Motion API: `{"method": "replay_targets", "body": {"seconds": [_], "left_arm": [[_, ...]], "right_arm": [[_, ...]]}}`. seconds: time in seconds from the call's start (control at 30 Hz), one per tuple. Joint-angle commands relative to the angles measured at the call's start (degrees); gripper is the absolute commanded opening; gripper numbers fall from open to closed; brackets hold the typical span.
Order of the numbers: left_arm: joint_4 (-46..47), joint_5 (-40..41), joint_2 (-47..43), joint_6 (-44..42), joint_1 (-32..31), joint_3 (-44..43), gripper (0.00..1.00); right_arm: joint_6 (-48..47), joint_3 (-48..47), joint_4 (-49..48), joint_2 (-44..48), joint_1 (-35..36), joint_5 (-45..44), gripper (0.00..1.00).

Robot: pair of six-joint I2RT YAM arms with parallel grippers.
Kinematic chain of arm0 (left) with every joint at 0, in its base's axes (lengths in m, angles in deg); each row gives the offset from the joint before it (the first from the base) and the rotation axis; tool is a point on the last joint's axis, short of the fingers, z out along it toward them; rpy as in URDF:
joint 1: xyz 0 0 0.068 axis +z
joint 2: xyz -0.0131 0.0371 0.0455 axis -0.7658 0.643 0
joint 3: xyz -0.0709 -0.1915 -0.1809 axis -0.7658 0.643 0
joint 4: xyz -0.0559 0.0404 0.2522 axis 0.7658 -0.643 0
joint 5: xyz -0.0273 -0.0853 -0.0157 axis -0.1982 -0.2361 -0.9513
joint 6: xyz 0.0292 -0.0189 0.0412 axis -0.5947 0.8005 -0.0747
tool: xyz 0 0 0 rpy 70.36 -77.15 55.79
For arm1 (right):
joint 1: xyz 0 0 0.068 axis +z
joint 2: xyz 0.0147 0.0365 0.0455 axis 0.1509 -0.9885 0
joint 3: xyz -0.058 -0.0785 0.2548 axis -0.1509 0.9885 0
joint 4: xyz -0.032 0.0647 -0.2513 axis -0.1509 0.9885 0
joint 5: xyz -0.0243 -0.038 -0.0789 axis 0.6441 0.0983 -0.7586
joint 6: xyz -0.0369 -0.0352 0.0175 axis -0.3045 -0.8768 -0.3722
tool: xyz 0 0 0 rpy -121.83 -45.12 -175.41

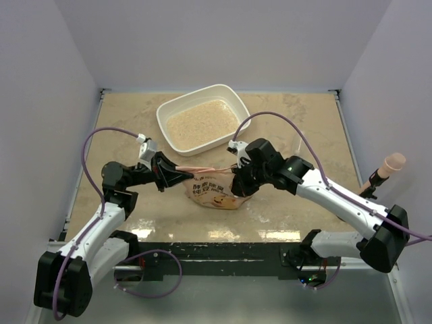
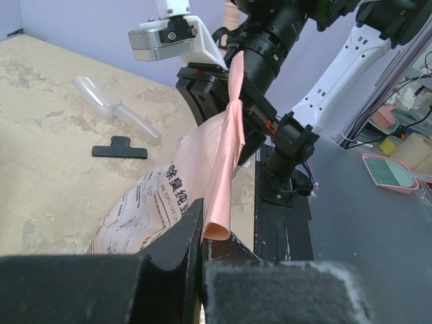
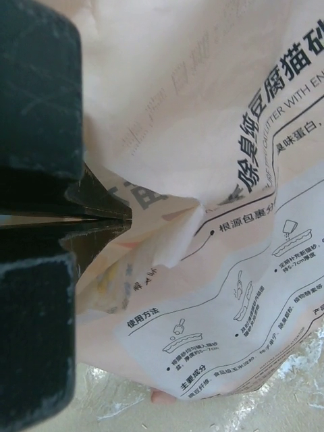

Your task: Fill the litter box with clean litter

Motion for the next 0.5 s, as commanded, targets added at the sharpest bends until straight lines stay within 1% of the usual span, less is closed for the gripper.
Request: {"method": "replay_targets", "body": {"seconds": [0.0, 0.03, 0.13, 0.17, 0.2, 0.23, 0.27, 0.37, 0.47], "left_arm": [[6.9, 2.01, -2.39, 0.85, -0.78, -0.75, 0.02], [6.9, 2.01, -2.4, 0.77, -0.87, -0.75, 0.02], [6.99, 2.01, -2.57, 0.76, -1.31, -0.75, 0.02], [6.99, 2.01, -2.57, 0.76, -1.4, -0.75, 0.02], [6.99, 1.93, -2.49, 0.68, -1.48, -0.66, 0.02], [6.99, 1.92, -2.57, 0.76, -1.57, -0.66, 0.02], [6.99, 1.84, -2.49, 0.68, -1.75, -0.66, 0.03], [6.91, 1.75, -2.4, 0.76, -2.01, -0.66, 0.03], [6.99, 1.75, -2.05, 0.76, -2.01, -0.83, 0.03]], "right_arm": [[2.0, 1.38, -2.77, -2.27, 0.61, -0.38, 0.08], [2.27, 1.47, -3.29, -2.62, 0.52, -0.48, 0.08], [2.71, 1.03, -4.61, -4.2, 0.61, -0.56, 0.25], [2.88, 0.59, -4.53, -4.73, 0.52, -1.0, 0.43], [2.97, 0.42, -4.53, -4.82, 0.61, -1.35, 0.5], [2.97, 0.24, -4.53, -4.91, 0.61, -1.7, 0.55], [3.14, -0.02, -4.36, -4.65, 0.61, -2.23, 0.7], [3.15, -0.38, -3.57, -3.59, 0.61, -3.29, 0.75], [3.15, -0.9, -2.6, -2.36, 0.61, -3.99, 0.75]]}}
